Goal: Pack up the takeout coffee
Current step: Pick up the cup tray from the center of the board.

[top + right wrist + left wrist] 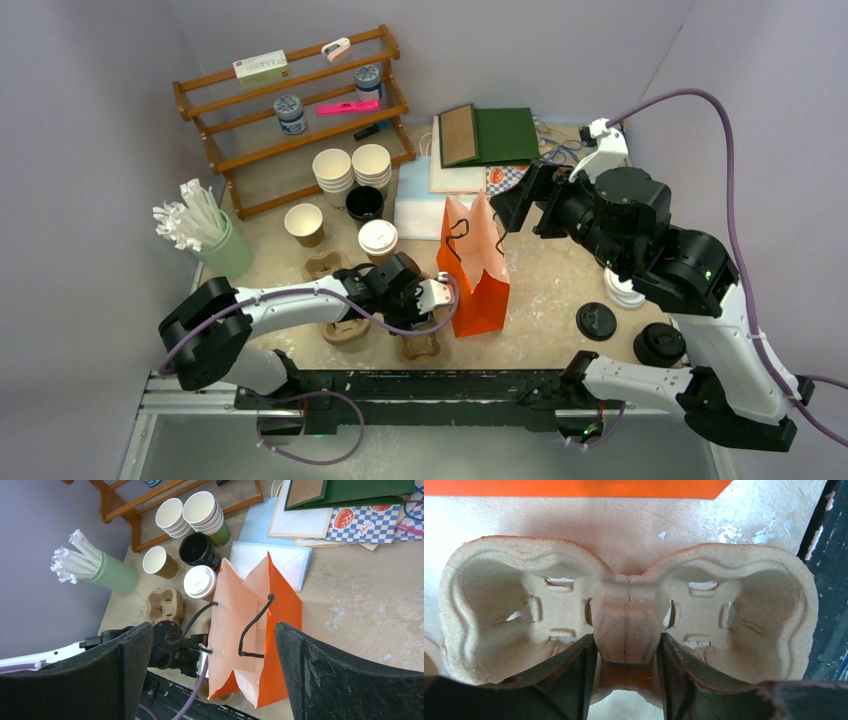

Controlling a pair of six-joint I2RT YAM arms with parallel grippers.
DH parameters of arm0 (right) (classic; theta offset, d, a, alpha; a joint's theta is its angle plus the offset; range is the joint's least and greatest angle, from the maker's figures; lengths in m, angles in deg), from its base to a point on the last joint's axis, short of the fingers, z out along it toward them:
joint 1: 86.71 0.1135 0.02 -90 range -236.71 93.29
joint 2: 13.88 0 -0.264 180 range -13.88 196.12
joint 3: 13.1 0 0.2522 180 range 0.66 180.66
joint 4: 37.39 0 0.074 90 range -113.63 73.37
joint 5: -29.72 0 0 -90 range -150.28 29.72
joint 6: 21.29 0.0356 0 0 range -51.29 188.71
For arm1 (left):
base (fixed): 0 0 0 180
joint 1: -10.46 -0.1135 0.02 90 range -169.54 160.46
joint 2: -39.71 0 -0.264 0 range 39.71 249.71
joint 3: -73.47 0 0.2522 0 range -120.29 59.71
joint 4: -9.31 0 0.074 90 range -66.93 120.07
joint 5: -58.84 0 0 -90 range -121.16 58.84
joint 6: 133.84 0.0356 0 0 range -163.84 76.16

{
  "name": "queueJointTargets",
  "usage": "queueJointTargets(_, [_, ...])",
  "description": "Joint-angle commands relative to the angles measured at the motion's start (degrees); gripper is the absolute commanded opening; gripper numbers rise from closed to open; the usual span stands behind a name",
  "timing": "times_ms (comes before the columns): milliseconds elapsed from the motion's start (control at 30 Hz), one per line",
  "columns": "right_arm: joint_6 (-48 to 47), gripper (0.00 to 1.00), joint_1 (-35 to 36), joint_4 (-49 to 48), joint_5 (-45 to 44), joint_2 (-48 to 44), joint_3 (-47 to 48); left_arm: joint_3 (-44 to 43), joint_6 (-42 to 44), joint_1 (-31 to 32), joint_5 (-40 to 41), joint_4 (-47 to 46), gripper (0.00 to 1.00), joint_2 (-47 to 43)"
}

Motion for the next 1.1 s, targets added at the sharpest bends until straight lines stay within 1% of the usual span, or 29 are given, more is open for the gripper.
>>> queueJointTargets(0, [0.44, 0.92, 0.08, -0.65, -2.11, -0.28, 1.22, -3.69, 0.21, -0.43, 0.69, -2.45, 0.44, 0.81])
queueJointTargets(100, [1.07, 0.92, 0.2, 0.13, -2.95, -1.04, 0.53, -4.55, -0.06, -0.42, 1.09, -1.6, 0.41, -0.12])
queueJointTargets(167, [1.5, 0.92, 0.18, 0.85, -3.16, -1.42, -0.1, -4.8, -0.99, -0.44, 2.03, -0.66, 0.41, -2.55])
queueJointTargets(300, [2.69, 0.92, 0.2, 2.57, -3.04, -1.42, -1.41, -5.86, -3.8, -0.41, 4.0, 3.0, 0.4, -8.61])
queueJointTargets(500, [3.21, 0.92, 0.17, 1.48, -1.98, -1.44, -3.34, -9.18, -9.99, -0.36, 9.28, 10.53, 0.39, -18.49])
queueJointTargets(633, [2.74, 0.92, 0.13, 1.66, -0.04, -0.35, -3.66, -15.1, -12.36, -0.36, 12.8, 15.16, 0.39, -23.61])
queueJointTargets(767, [3.73, 0.9, 0.14, 4.82, -0.81, 1.2, -3.6, -23.97, -12.0, -0.36, 11.95, 19.26, 0.39, -24.92])
queueJointTargets(933, [3.6, 0.83, 0.14, 5.63, 0.55, 3.61, -4.25, -33.68, -11.39, -0.36, 15.34, 23.42, 0.39, -26.07])
queueJointTargets(1067, [4.29, 0.76, 0.15, 6.73, 0.06, 5.59, -4.2, -41.26, -9.85, -0.36, 17.39, 23.46, 0.4, -26.87])
